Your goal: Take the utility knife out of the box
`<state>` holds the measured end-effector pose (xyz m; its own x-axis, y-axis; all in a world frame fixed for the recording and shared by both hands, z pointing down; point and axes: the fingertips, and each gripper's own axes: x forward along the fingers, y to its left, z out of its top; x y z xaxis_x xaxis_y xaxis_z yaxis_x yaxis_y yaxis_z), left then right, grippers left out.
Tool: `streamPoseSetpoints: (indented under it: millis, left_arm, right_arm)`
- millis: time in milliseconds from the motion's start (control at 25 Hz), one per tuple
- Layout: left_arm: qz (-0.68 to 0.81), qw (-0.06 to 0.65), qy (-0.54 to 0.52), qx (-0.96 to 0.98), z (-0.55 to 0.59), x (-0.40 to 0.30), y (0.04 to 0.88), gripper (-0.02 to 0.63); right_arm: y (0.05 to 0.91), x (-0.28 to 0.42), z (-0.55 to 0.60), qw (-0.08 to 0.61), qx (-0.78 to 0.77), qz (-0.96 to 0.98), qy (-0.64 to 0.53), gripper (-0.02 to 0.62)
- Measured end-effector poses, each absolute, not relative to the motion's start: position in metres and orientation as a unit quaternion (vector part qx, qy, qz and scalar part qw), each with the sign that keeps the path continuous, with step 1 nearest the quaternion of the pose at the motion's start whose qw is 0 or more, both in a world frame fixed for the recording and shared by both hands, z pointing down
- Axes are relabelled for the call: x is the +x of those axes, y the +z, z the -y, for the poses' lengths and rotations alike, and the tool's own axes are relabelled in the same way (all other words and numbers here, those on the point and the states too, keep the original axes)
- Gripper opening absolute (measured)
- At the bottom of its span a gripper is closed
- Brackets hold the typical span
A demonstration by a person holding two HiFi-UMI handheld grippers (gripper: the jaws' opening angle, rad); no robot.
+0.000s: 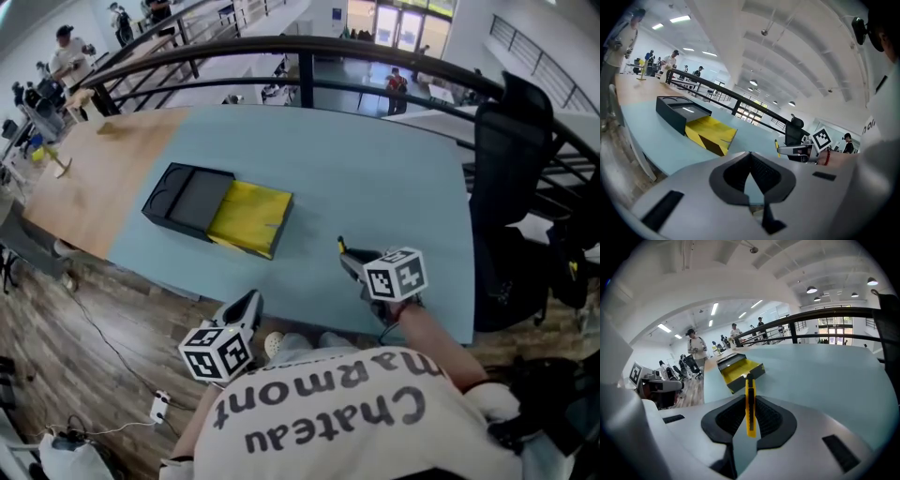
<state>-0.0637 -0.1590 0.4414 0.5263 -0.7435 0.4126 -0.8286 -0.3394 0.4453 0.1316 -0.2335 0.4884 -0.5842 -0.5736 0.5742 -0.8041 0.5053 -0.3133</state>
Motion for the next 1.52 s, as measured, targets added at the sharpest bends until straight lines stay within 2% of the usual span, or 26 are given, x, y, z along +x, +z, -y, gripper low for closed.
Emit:
streamPoseSetpoints:
  millis: [280, 520, 760, 1080, 1520]
  left_arm:
    - [0.495, 0.327, 0.058, 0.803, 0.105, -0.043, 0.453, 0.003]
    - [0.512, 0.366, 0.02, 0.777, 0.063, -0.032, 0.467, 0.003]
    - [0.536, 0.383, 0.036, 0.751, 0.009, -0.036, 0.488, 0.003]
    - [0.584, 0.366, 0.025, 0.724, -0.024, -0.067, 0.477, 0.003]
    - [0.589, 0.36, 0.023, 0.723, -0.045, -0.084, 0.467, 0.003]
  right_arm:
    - [0.498, 0.156, 0.2, 0.204, 0.392, 0.848, 0.291, 0.084]
    - [0.514, 0.167, 0.163, 0.226, 0.364, 0.858, 0.282, 0.084]
    - [0.53, 0.168, 0.139, 0.225, 0.355, 0.857, 0.299, 0.084]
    - [0.523, 0.153, 0.125, 0.217, 0.335, 0.875, 0.274, 0.084]
    - [0.516, 0.149, 0.107, 0.189, 0.348, 0.868, 0.299, 0.084]
